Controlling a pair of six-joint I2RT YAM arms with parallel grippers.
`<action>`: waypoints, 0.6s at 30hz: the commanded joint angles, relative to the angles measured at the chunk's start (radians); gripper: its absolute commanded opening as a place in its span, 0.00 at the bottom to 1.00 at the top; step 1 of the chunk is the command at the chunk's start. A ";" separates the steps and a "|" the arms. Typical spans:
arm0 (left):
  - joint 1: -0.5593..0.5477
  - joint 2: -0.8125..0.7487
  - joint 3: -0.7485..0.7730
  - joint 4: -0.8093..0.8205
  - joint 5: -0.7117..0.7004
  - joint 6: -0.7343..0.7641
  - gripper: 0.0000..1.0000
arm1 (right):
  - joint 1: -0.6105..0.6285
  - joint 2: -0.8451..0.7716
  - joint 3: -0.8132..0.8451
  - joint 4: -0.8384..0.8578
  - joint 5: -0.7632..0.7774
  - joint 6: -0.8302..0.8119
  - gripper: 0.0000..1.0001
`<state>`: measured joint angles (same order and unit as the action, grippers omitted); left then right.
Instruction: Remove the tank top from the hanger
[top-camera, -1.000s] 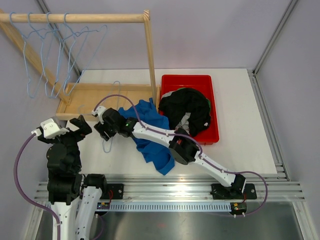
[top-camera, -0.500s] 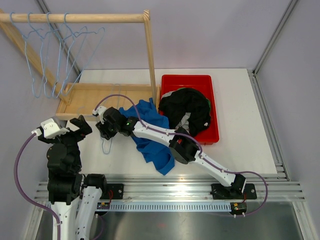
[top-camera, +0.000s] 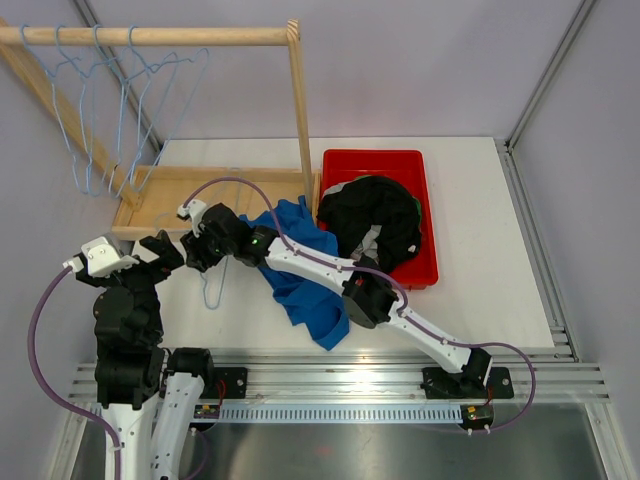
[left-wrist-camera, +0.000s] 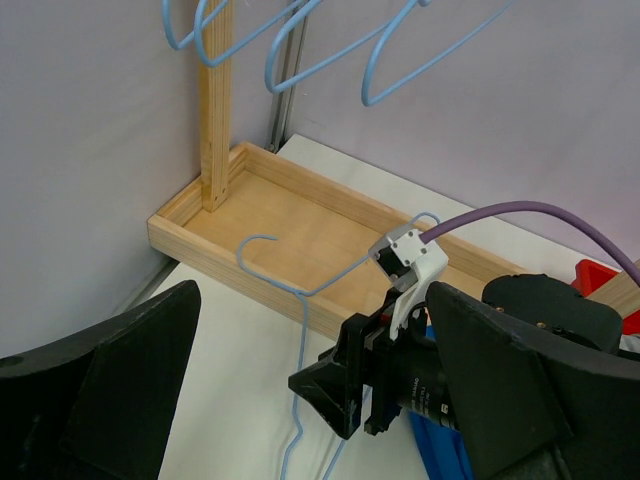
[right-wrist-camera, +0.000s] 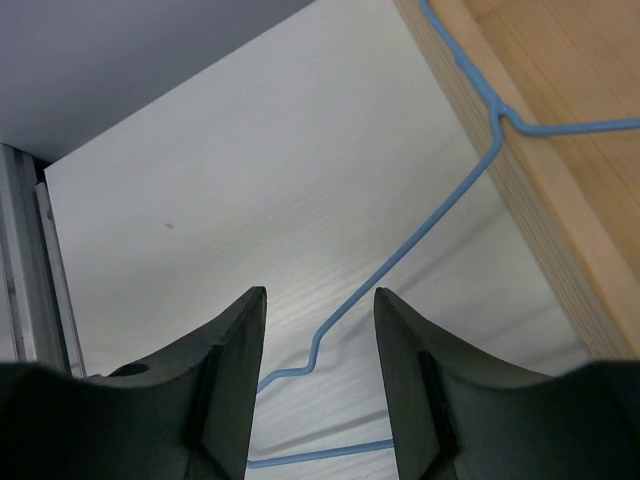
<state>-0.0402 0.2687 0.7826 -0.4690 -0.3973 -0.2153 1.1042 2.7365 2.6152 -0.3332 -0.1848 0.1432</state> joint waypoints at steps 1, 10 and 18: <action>0.000 0.001 0.001 0.036 0.005 -0.012 0.99 | 0.006 0.051 0.066 0.026 -0.038 0.027 0.55; 0.000 -0.013 -0.002 0.035 0.002 -0.012 0.99 | -0.001 0.091 0.060 0.031 -0.018 0.027 0.55; 0.000 -0.016 -0.003 0.036 0.003 -0.012 0.99 | -0.012 0.109 0.060 0.033 -0.034 0.033 0.49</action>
<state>-0.0402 0.2630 0.7826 -0.4698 -0.3973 -0.2157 1.1023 2.8441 2.6438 -0.3271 -0.2024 0.1638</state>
